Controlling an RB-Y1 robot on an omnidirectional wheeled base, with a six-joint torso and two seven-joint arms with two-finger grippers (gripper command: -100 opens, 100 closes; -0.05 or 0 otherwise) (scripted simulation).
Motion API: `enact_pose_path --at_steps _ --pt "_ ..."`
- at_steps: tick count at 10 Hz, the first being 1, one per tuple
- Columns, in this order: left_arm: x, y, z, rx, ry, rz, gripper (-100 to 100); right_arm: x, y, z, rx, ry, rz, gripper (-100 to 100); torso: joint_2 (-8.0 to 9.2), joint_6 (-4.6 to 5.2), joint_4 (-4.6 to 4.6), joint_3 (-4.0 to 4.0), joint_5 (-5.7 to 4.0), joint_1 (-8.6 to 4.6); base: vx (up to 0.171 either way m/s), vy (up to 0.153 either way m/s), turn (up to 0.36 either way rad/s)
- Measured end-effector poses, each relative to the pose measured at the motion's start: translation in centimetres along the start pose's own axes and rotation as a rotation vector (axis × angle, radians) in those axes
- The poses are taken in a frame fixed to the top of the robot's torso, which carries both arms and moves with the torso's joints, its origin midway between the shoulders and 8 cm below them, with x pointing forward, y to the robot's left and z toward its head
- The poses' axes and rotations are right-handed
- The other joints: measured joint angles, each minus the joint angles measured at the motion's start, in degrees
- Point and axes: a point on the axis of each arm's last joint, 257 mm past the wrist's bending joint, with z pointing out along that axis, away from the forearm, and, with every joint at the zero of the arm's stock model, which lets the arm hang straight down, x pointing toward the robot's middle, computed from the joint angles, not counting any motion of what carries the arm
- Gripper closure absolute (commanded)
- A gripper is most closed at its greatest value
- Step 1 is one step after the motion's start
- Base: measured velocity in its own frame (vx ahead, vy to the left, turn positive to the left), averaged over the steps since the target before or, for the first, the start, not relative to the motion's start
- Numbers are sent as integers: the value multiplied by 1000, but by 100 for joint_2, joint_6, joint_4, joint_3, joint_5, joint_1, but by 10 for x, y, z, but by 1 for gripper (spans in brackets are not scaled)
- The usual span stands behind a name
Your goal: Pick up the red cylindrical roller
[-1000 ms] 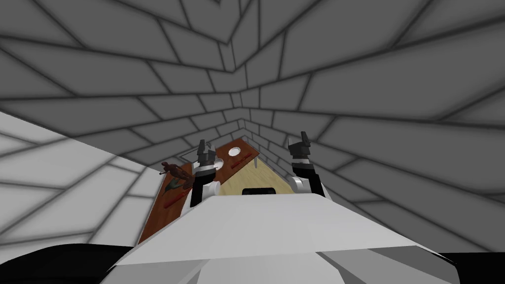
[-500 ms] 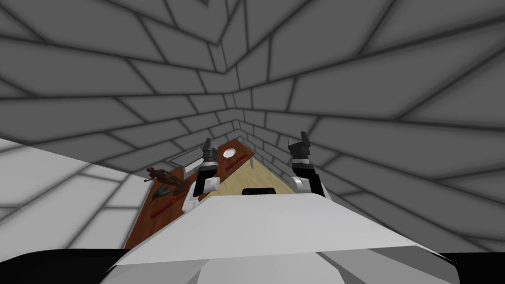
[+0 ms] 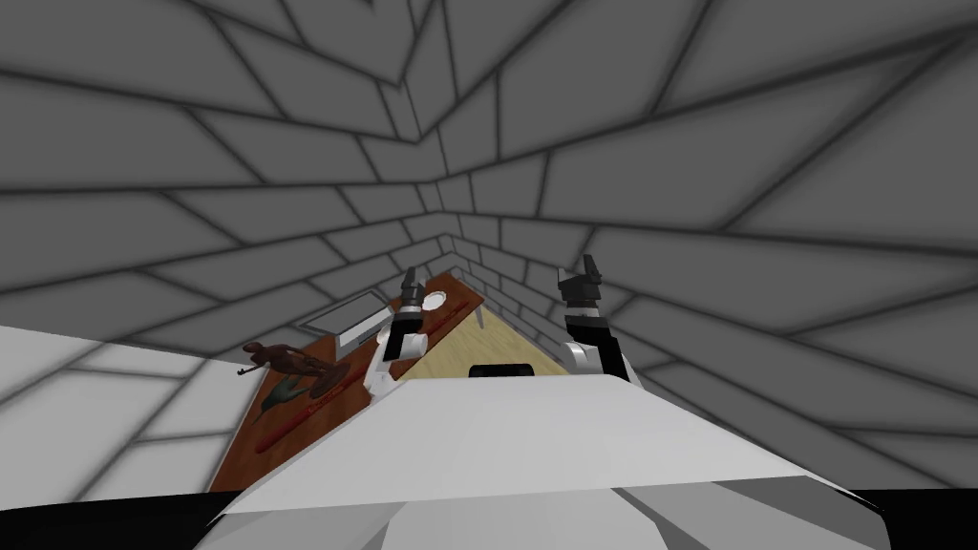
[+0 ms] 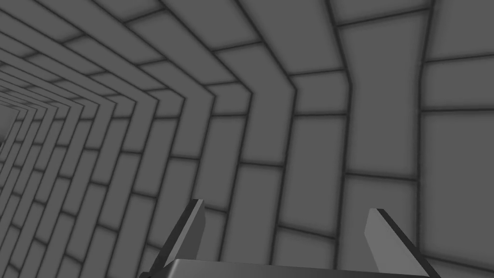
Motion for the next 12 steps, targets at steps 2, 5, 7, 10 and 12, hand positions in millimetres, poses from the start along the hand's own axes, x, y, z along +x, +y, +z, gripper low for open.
enact_pose_path --at_steps 2,5,7,10,12 --pt "-1 20 7 -43 -5 -6 -100 0 0 0 0 0 0 0 -1 -3 0 0 0 2 27 -67 -69" --pt "-8 59 17 -129 -18 -22 -100 0 0 0 0 0 0 0 -2 -4 -1 -1 0 3 39 -66 -109" --pt "-11 85 21 -196 -33 -39 -100 0 0 0 0 0 0 0 -11 -2 -2 -6 0 -2 62 -64 -90" --pt "-12 113 23 -265 -47 -57 -100 0 0 0 0 0 0 0 2 -2 1 1 4 18 27 -17 -49" --pt "-16 137 21 -322 -60 -72 -100 0 0 0 0 0 0 0 -2 -3 0 -1 3 15 45 -29 -72"
